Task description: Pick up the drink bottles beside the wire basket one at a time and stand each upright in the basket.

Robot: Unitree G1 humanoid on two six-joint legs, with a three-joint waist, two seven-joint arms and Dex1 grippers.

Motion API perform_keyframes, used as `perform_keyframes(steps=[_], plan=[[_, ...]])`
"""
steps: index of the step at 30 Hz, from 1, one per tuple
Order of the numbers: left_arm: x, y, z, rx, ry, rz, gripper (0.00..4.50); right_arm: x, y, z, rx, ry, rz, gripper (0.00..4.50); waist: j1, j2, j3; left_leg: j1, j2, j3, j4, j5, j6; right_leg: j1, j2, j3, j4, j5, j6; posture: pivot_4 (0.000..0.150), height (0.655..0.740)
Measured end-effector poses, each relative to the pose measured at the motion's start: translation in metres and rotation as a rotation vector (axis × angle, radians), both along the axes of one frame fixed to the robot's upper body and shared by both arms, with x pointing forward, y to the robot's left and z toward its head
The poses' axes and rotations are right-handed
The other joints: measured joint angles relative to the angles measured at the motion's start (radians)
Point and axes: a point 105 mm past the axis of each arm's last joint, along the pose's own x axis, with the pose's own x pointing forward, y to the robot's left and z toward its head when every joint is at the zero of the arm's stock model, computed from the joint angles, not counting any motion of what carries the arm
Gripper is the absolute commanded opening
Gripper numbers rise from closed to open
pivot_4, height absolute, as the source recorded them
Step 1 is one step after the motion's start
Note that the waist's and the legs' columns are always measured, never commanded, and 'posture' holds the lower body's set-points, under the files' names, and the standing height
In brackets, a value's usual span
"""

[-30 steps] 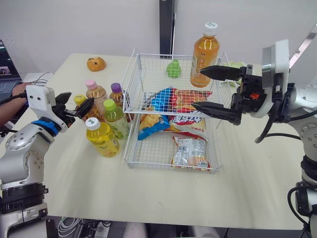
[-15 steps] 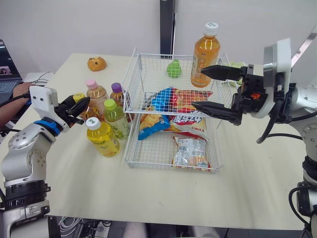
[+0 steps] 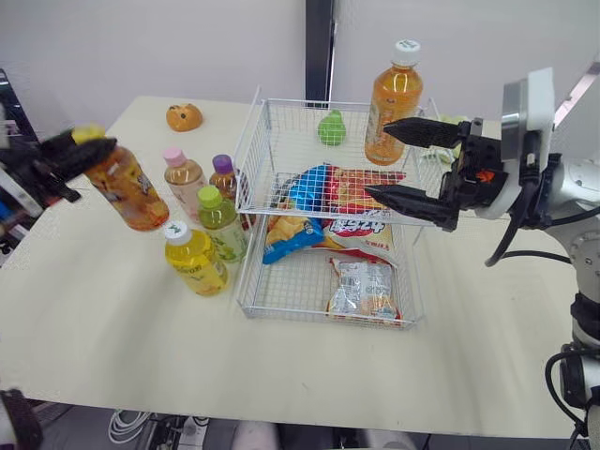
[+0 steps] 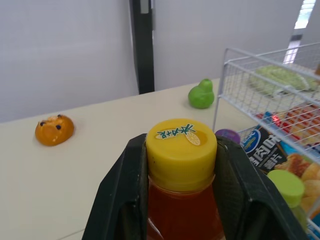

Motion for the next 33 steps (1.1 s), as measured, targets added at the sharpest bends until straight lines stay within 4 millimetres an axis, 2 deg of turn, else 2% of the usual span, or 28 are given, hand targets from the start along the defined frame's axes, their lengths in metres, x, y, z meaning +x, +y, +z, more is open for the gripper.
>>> perform_keyframes(steps=[3,8,12,14,18,25,28,33], plan=[[-0.011,-0.012,0.037,0.038,-0.047,-0.091,1.33,0.001,0.001,0.0,0.008,-0.007,0.0,4.5,0.003,0.0,0.001,0.0,-0.001,0.0,0.0,0.0,0.0,0.0,0.0,0.001,0.0,0.0,0.0,0.15,0.74],[-0.011,-0.047,0.088,0.07,-0.136,-0.264,1.33,0.006,0.001,0.001,0.02,-0.036,-0.025,4.5,0.01,0.0,0.001,-0.001,-0.001,0.0,0.001,0.0,0.0,0.0,0.0,0.001,0.0,0.0,0.001,0.15,0.74],[0.001,-0.081,0.11,0.068,-0.166,-0.396,1.33,0.011,-0.002,-0.001,0.024,-0.04,-0.069,4.5,0.013,0.0,0.001,-0.001,-0.001,0.0,0.001,0.0,0.0,0.0,0.0,0.001,0.001,-0.001,0.001,0.15,0.74],[0.017,-0.107,0.117,0.055,-0.176,-0.467,1.33,0.012,-0.004,-0.001,0.031,-0.045,-0.094,4.5,0.024,0.0,0.001,-0.001,-0.001,0.0,0.002,0.0,0.0,0.0,0.0,0.0,0.001,-0.001,0.001,0.15,0.74],[0.038,-0.141,0.122,0.06,-0.195,-0.545,1.33,0.008,-0.011,-0.002,0.03,-0.058,-0.152,4.5,0.023,0.001,0.001,-0.002,-0.002,0.001,0.002,0.0,0.0,-0.002,0.0,0.002,0.0,-0.001,0.001,0.15,0.74],[0.069,-0.195,0.116,0.046,-0.193,-0.622,1.33,0.0,-0.028,0.002,0.04,-0.08,-0.277,4.5,0.017,0.005,0.003,-0.01,-0.002,0.002,0.002,0.0,0.0,-0.012,0.0,0.003,0.003,-0.001,0.001,0.15,0.74],[0.083,-0.218,0.102,0.056,-0.178,-0.633,1.33,-0.007,-0.034,0.001,0.04,-0.077,-0.319,4.5,0.017,0.007,0.005,-0.011,-0.002,0.002,0.002,0.0,0.0,-0.012,0.0,0.003,0.003,-0.001,0.001,0.15,0.74],[0.103,-0.246,0.075,0.074,-0.139,-0.615,1.33,-0.017,-0.036,0.002,0.039,-0.086,-0.356,4.5,0.016,0.008,0.005,-0.012,-0.003,0.002,0.003,0.0,0.0,-0.013,0.0,0.003,0.003,-0.001,0.001,0.15,0.74]])
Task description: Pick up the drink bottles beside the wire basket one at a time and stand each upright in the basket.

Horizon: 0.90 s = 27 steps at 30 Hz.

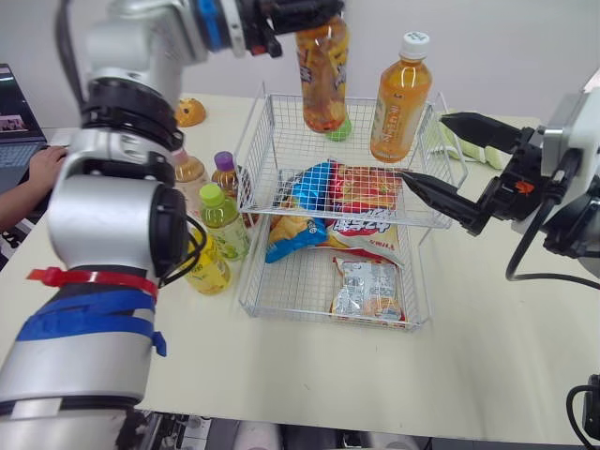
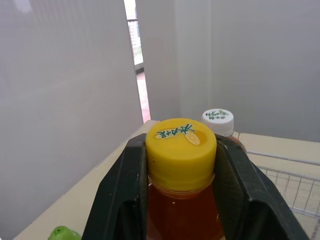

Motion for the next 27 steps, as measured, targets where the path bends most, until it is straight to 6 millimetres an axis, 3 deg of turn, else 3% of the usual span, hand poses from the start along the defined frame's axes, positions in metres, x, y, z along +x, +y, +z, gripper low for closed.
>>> perform_keyframes(steps=[5,15,24,26,27], plan=[[0.008,-0.017,-0.017,0.015,0.021,0.002,1.33,-0.008,0.0,-0.001,0.0,0.008,-0.022,4.5,-0.001,0.0,0.0,-0.001,0.0,0.0,0.0,0.0,0.0,-0.001,0.0,0.0,0.0,0.0,0.0,0.15,0.74],[0.009,-0.035,-0.028,0.005,0.023,-0.033,1.33,-0.019,0.0,0.0,-0.005,0.014,-0.044,4.5,0.003,0.0,0.0,-0.001,-0.001,-0.001,0.001,0.0,0.0,0.0,0.0,-0.001,0.0,0.0,0.0,0.15,0.74],[0.005,-0.036,-0.026,-0.017,0.019,-0.071,4.03,-0.023,-0.002,-0.002,-0.002,0.038,-0.051,4.5,0.003,0.0,0.0,0.0,-0.001,-0.002,0.001,0.0,0.0,0.0,0.0,-0.001,0.001,0.0,0.0,0.15,0.74],[0.005,-0.031,-0.024,-0.02,0.02,-0.065,4.47,-0.023,-0.002,-0.001,-0.001,0.034,-0.048,4.5,0.001,0.0,0.0,0.0,-0.001,-0.002,0.001,0.0,0.0,0.0,0.0,0.0,0.002,0.0,0.0,0.15,0.74],[0.006,-0.026,-0.022,-0.023,0.016,-0.055,4.47,-0.023,-0.002,0.0,-0.001,0.032,-0.046,4.5,0.0,0.0,0.0,0.0,-0.001,-0.002,0.001,0.0,0.0,0.0,0.0,0.0,0.002,0.0,0.0,0.15,0.74]])
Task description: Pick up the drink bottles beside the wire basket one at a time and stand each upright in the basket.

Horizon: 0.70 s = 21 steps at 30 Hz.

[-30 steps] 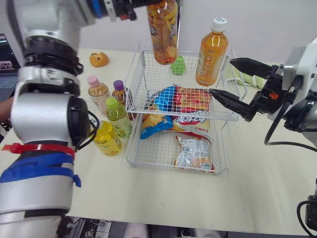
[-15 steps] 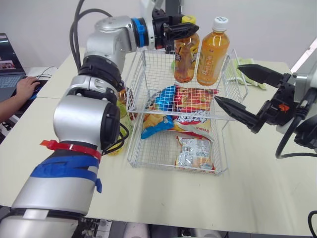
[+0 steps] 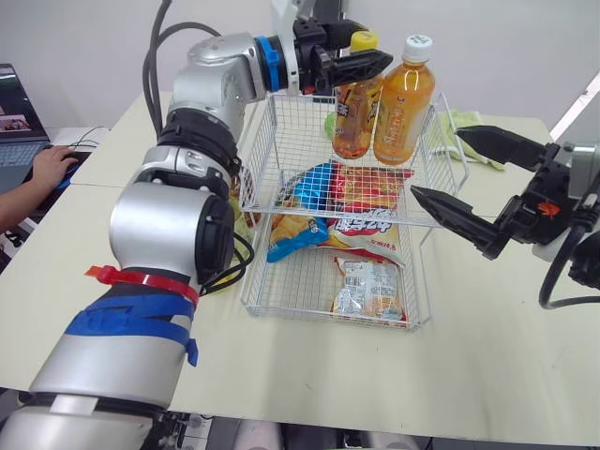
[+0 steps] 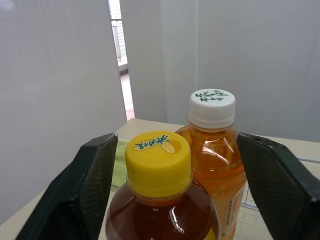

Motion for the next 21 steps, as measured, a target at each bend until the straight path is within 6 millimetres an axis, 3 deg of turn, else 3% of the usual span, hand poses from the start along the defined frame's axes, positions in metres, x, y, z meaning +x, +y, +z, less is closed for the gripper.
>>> perform_keyframes(steps=[6,11,16,20,21], plan=[[-0.002,0.049,0.025,-0.05,-0.037,0.092,4.47,0.001,0.004,0.001,0.001,0.006,0.063,4.5,-0.016,0.0,0.0,0.001,0.0,0.0,0.001,0.0,0.0,0.0,0.0,0.0,0.002,0.0,0.0,0.15,0.74],[-0.012,0.12,0.043,-0.118,-0.094,0.27,4.47,0.008,0.012,0.002,0.006,0.018,0.163,4.5,-0.03,0.001,-0.001,0.006,0.0,0.002,0.001,0.0,-0.001,0.001,0.0,0.005,0.006,0.0,0.0,0.15,0.74],[-0.032,0.221,0.018,-0.178,-0.096,0.617,4.47,0.021,0.025,0.001,0.023,0.035,0.3,4.5,-0.043,0.001,-0.001,0.012,0.0,0.002,0.001,0.001,-0.002,0.002,0.001,0.01,0.012,0.0,0.0,0.15,0.74],[-0.078,0.277,-0.028,-0.165,-0.051,0.81,4.47,0.033,0.037,0.003,0.027,0.034,0.4,4.5,-0.043,0.0,-0.001,0.013,0.001,0.003,0.002,0.001,-0.002,0.003,0.001,0.011,0.013,0.0,0.0,0.15,0.74],[-0.082,0.281,-0.036,-0.167,-0.028,0.823,4.47,0.034,0.036,0.003,0.024,0.032,0.402,4.5,-0.041,0.0,-0.001,0.013,0.001,0.003,0.002,0.001,-0.002,0.003,0.001,0.011,0.013,0.0,0.0,0.15,0.74]])
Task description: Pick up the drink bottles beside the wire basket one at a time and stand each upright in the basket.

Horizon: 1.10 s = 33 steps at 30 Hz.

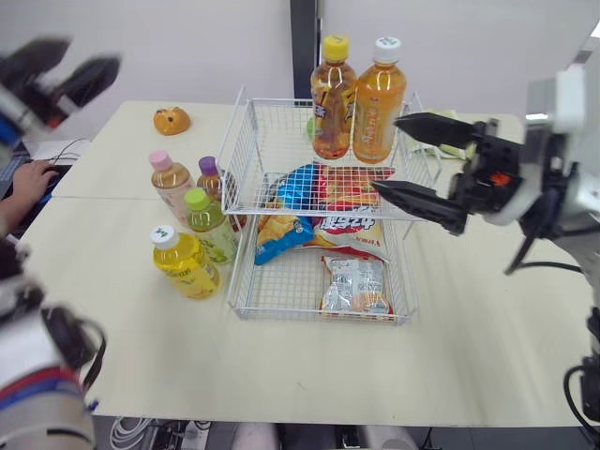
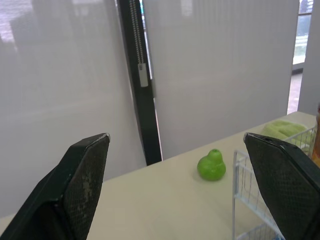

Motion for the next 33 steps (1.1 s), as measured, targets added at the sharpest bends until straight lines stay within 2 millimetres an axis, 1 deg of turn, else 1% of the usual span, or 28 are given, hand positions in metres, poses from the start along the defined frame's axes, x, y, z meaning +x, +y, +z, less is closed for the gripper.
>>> perform_keyframes(steps=[1,3,4,5,6,8,9,10,12,14,15,16,18,20,22,24,27,32,33], plan=[[-0.013,0.009,-0.014,-0.01,0.023,0.038,4.47,0.003,0.004,0.0,0.0,0.004,0.028,4.5,0.002,0.0,0.0,0.0,0.001,0.0,0.0,0.0,0.0,0.0,0.0,0.0,-0.001,0.0,0.0,0.15,0.74],[-0.048,0.024,-0.045,-0.038,0.054,0.112,4.47,0.006,0.012,-0.001,-0.003,0.001,0.086,4.5,0.002,0.0,-0.001,0.001,0.0,0.001,0.0,0.0,0.0,0.001,-0.001,0.001,-0.001,0.0,0.0,0.15,0.74],[-0.057,0.027,-0.06,-0.07,0.079,0.13,4.47,0.008,0.012,-0.002,-0.007,0.007,0.096,4.5,0.005,-0.001,-0.001,0.001,0.0,0.0,0.0,0.0,0.0,0.001,-0.001,0.0,-0.001,0.0,0.0,0.15,0.74],[-0.073,0.033,-0.077,-0.098,0.109,0.17,4.47,0.01,0.017,-0.004,-0.011,0.01,0.12,4.5,0.009,-0.002,-0.001,0.001,0.001,0.0,0.0,0.0,0.0,0.001,0.0,-0.001,-0.001,0.0,0.0,0.15,0.74],[-0.085,0.035,-0.091,-0.125,0.132,0.195,4.47,0.011,0.018,-0.005,-0.014,0.01,0.135,4.5,0.011,-0.002,-0.002,0.001,0.001,-0.001,0.0,0.0,0.0,0.002,0.0,-0.001,-0.001,0.0,0.0,0.15,0.74],[-0.117,0.04,-0.118,-0.173,0.167,0.274,4.47,0.012,0.024,-0.007,-0.023,0.014,0.175,4.5,0.017,-0.003,-0.002,0.004,0.0,-0.001,0.0,-0.001,0.001,0.006,-0.001,-0.001,-0.002,0.0,0.0,0.15,0.74],[-0.127,0.039,-0.13,-0.201,0.187,0.293,4.47,0.013,0.025,-0.008,-0.029,0.011,0.179,4.5,0.019,-0.003,-0.002,0.005,0.0,-0.002,0.0,-0.001,0.001,0.007,-0.001,-0.002,-0.002,0.0,0.0,0.15,0.74],[-0.136,0.038,-0.138,-0.216,0.201,0.314,4.47,0.015,0.026,-0.008,-0.027,0.015,0.19,4.5,0.021,-0.005,-0.003,0.005,0.0,-0.004,0.0,-0.001,0.001,0.008,-0.001,-0.003,-0.003,0.0,0.0,0.15,0.74],[-0.158,0.031,-0.155,-0.245,0.228,0.355,4.47,0.017,0.032,-0.009,-0.028,0.013,0.22,4.5,0.023,-0.007,-0.005,0.009,0.0,-0.005,-0.001,-0.002,0.003,0.013,-0.001,-0.004,-0.003,0.0,0.0,0.15,0.74],[-0.176,0.023,-0.169,-0.274,0.258,0.39,4.47,0.023,0.052,-0.006,-0.016,0.008,0.249,4.5,0.017,-0.008,-0.006,0.011,0.0,-0.004,-0.001,-0.004,0.006,0.014,-0.001,-0.004,-0.003,0.0,-0.001,0.15,0.74],[-0.179,0.017,-0.17,-0.277,0.257,0.386,4.47,0.024,0.063,-0.006,-0.021,0.007,0.27,4.5,0.016,-0.009,-0.006,0.012,0.0,-0.005,-0.002,-0.004,0.006,0.014,-0.001,-0.004,-0.002,0.001,-0.002,0.15,0.74],[-0.182,0.014,-0.168,-0.268,0.251,0.386,4.47,0.023,0.072,-0.007,-0.03,0.005,0.287,4.5,0.017,-0.009,-0.007,0.013,0.001,-0.005,-0.002,-0.003,0.005,0.014,0.0,-0.004,-0.002,0.002,-0.003,0.15,0.74],[-0.189,0.005,-0.163,-0.242,0.235,0.39,4.47,0.024,0.081,-0.011,-0.039,0.01,0.31,4.5,0.017,-0.008,-0.008,0.013,0.0,-0.004,-0.003,-0.003,0.006,0.014,0.0,-0.003,-0.002,0.002,-0.003,0.15,0.74],[-0.193,0.002,-0.16,-0.245,0.22,0.401,4.47,0.028,0.081,-0.014,-0.051,0.02,0.3,4.5,0.015,-0.008,-0.008,0.013,-0.001,-0.001,-0.003,-0.005,0.008,0.014,-0.002,-0.001,-0.004,0.002,-0.003,0.15,0.74],[-0.194,0.003,-0.159,-0.252,0.21,0.416,4.47,0.031,0.08,-0.016,-0.054,0.027,0.291,4.5,0.009,-0.008,-0.008,0.013,-0.001,-0.001,-0.003,-0.005,0.008,0.014,-0.002,0.0,-0.006,0.002,-0.002,0.15,0.74],[-0.19,0.003,-0.156,-0.252,0.204,0.415,4.47,0.032,0.079,-0.016,-0.06,0.024,0.287,4.5,0.008,-0.008,-0.008,0.012,-0.001,-0.001,-0.003,-0.005,0.008,0.014,-0.001,-0.001,-0.006,0.001,-0.002,0.15,0.74],[-0.172,-0.002,-0.144,-0.222,0.175,0.366,4.47,0.033,0.079,-0.016,-0.066,0.018,0.275,4.5,0.012,-0.008,-0.008,0.012,-0.001,-0.003,-0.004,-0.005,0.008,0.014,-0.001,-0.002,-0.005,0.001,-0.003,0.15,0.74],[-0.124,-0.006,-0.116,-0.175,0.119,0.261,4.47,0.031,0.073,-0.014,-0.052,-0.002,0.232,4.5,0.023,-0.008,-0.009,0.014,-0.001,-0.005,-0.003,-0.004,0.008,0.015,-0.001,-0.004,-0.003,0.001,-0.004,0.15,0.74],[-0.112,-0.006,-0.111,-0.173,0.115,0.236,4.47,0.03,0.071,-0.014,-0.057,-0.002,0.215,4.5,0.022,-0.008,-0.009,0.014,-0.001,-0.004,-0.003,-0.004,0.008,0.015,-0.001,-0.003,-0.003,0.001,-0.004,0.15,0.74]])
